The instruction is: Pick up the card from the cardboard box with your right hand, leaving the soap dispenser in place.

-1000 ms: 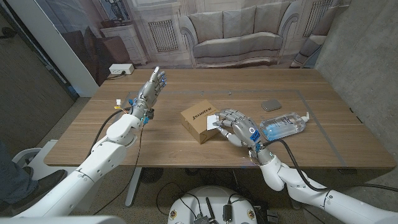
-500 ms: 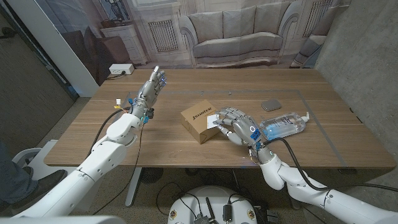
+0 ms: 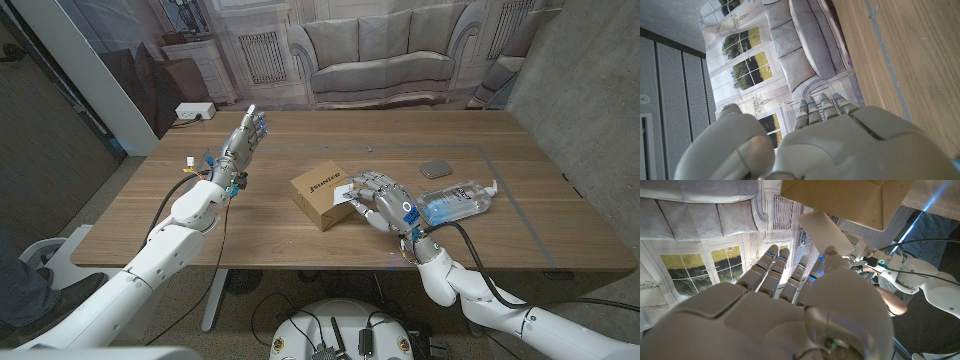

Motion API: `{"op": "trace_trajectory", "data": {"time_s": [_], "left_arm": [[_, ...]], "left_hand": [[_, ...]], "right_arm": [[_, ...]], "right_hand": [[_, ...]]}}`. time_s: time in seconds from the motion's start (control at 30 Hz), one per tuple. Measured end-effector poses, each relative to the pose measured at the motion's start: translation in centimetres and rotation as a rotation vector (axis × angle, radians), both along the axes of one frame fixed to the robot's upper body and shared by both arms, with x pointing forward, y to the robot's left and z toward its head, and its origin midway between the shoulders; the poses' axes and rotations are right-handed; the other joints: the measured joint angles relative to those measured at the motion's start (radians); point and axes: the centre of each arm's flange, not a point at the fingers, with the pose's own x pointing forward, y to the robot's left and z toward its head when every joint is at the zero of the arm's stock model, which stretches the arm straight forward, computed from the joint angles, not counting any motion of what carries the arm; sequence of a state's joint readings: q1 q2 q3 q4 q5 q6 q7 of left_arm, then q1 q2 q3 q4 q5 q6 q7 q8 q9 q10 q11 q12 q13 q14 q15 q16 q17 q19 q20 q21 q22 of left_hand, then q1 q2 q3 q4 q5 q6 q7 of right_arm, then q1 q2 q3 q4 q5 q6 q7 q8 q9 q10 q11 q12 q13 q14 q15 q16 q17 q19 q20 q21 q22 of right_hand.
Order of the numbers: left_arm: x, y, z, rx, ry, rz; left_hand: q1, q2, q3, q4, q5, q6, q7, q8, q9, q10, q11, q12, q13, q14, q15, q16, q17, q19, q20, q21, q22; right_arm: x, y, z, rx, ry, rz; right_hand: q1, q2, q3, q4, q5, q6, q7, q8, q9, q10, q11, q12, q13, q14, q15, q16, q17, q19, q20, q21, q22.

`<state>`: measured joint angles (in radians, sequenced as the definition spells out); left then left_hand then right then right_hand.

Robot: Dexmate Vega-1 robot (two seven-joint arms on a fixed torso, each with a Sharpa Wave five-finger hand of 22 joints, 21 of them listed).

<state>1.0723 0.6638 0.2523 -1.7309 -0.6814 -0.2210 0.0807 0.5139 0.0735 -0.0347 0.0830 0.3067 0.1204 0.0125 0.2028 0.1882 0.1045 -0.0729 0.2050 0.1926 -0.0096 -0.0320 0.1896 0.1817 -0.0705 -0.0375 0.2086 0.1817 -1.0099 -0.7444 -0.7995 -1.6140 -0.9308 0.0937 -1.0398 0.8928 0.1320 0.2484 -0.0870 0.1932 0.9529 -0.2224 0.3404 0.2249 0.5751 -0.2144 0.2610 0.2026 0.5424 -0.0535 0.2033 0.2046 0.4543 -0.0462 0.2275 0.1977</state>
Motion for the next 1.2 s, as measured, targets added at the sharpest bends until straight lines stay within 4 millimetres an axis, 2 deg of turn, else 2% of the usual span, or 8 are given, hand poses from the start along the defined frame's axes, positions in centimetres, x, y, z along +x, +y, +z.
{"op": "trace_trajectory", "data": {"time_s": [1.2], "left_arm": [[-0.2, 1.1, -0.3, -0.009, 0.001, -0.004]], "left_hand": [[0.004, 0.004, -0.005, 0.0, 0.0, 0.0, 0.0, 0.0, 0.0, 0.0, 0.0, 0.0, 0.0, 0.0, 0.0, 0.0, 0.0, -0.004, 0.004, 0.0, 0.002]], "right_arm": [[-1.0, 0.6, 1.8, 0.019, -0.034, -0.004]], "right_hand": [[0.0, 0.0, 0.0, 0.0, 0.0, 0.014, -0.003, 0.004, -0.002, 0.005, -0.006, 0.0, -0.003, 0.002, 0.002, 0.0, 0.0, 0.0, 0.0, 0.0, 0.0]]}}
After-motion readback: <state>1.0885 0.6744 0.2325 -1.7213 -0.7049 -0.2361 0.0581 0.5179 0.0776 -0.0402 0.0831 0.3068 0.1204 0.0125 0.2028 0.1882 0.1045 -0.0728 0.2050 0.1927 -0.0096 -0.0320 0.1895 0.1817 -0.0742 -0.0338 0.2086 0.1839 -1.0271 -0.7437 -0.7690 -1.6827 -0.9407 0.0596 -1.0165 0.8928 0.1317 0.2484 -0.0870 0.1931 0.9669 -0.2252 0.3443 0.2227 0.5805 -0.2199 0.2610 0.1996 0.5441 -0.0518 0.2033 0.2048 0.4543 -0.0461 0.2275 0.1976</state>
